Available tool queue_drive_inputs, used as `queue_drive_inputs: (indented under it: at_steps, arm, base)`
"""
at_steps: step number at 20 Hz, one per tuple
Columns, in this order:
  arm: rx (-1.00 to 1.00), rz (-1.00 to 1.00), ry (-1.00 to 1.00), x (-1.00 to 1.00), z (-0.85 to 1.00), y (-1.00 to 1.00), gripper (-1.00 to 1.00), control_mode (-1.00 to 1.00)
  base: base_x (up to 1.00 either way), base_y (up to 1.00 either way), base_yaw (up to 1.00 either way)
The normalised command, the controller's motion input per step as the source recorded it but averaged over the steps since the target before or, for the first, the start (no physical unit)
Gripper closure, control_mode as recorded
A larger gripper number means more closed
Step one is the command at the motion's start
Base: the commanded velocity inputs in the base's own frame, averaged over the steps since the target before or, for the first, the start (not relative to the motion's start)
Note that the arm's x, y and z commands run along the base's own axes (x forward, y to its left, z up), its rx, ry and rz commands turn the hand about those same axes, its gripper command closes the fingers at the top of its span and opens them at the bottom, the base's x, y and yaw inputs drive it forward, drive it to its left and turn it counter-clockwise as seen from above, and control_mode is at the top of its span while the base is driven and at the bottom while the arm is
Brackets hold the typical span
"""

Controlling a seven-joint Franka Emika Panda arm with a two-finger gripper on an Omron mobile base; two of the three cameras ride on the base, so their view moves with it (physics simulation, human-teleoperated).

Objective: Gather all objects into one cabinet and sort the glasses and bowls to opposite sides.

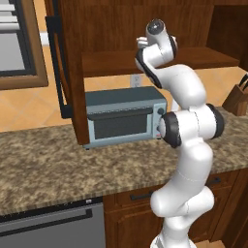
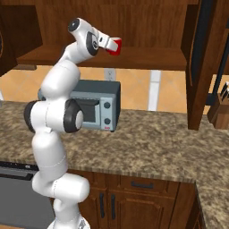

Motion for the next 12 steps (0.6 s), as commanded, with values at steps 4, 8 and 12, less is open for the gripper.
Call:
queue_drive_inputs:
  at_steps: [4, 8, 12]
  arm:
    - [0.0, -0.12, 0.0, 0.2, -0.01, 0.0, -1.0, -1.0]
    - [0.0, -0.1, 0.0, 0.17, 0.0, 0.0, -1.0, -1.0]
    - [0.0, -0.07, 0.0, 0.19, -0.02, 0.0, -1.0, -1.0]
  base:
    - [0.0, 0.0, 0.0]
    - [0.0, 0.0, 0.0]
    - [0.0, 0.0, 0.0]
